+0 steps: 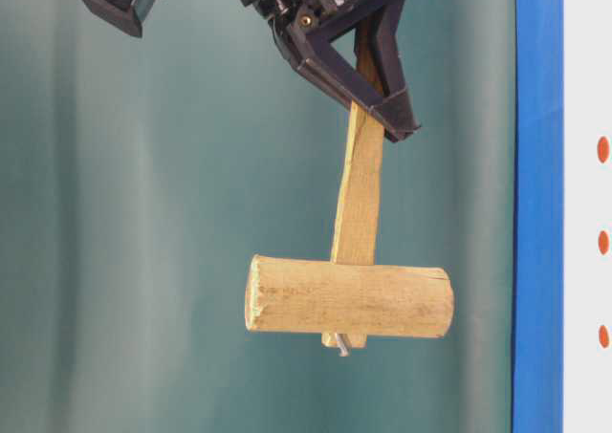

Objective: Hit the mark with a hammer.

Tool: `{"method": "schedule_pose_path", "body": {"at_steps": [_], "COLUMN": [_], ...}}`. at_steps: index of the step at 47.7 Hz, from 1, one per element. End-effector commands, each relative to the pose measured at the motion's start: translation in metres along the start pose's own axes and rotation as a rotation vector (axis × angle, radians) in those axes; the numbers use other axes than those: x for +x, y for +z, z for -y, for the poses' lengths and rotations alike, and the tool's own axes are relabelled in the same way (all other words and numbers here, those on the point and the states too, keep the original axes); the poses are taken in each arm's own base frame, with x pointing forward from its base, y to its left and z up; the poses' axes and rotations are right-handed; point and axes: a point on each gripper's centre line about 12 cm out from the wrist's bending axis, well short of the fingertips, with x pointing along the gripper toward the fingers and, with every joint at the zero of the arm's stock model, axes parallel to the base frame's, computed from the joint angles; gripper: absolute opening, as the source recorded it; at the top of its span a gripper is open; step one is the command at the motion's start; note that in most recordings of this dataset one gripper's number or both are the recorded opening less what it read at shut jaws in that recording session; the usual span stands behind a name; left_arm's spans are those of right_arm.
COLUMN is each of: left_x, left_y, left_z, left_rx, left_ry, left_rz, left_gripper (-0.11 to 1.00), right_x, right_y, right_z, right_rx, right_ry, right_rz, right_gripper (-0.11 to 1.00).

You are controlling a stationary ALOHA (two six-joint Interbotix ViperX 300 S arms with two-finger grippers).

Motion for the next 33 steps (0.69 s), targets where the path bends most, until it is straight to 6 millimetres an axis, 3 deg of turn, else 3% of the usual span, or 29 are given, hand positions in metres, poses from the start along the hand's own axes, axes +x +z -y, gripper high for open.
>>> {"method": "schedule_pose_path", "body": {"at_steps": [1, 33], "left_x": [-0.007, -0.012], "left_y": [0.004, 0.001], "left_z": [0.0, 0.0], "left_rx": [0.003, 0.001], "left_ry": [-0.002, 0.0], "left_rz": [0.018, 0.018], "left_gripper": [0.87, 0.86], "right_x": [-0.004, 0.016], "right_y": [0.016, 0.024], "right_z": [0.003, 0.007], "right_rx": [0.015, 0.023], "right_ry": [-0.012, -0.039], "right_rz": [0.051, 0.051], "right_gripper": [0.02, 0.02]}}
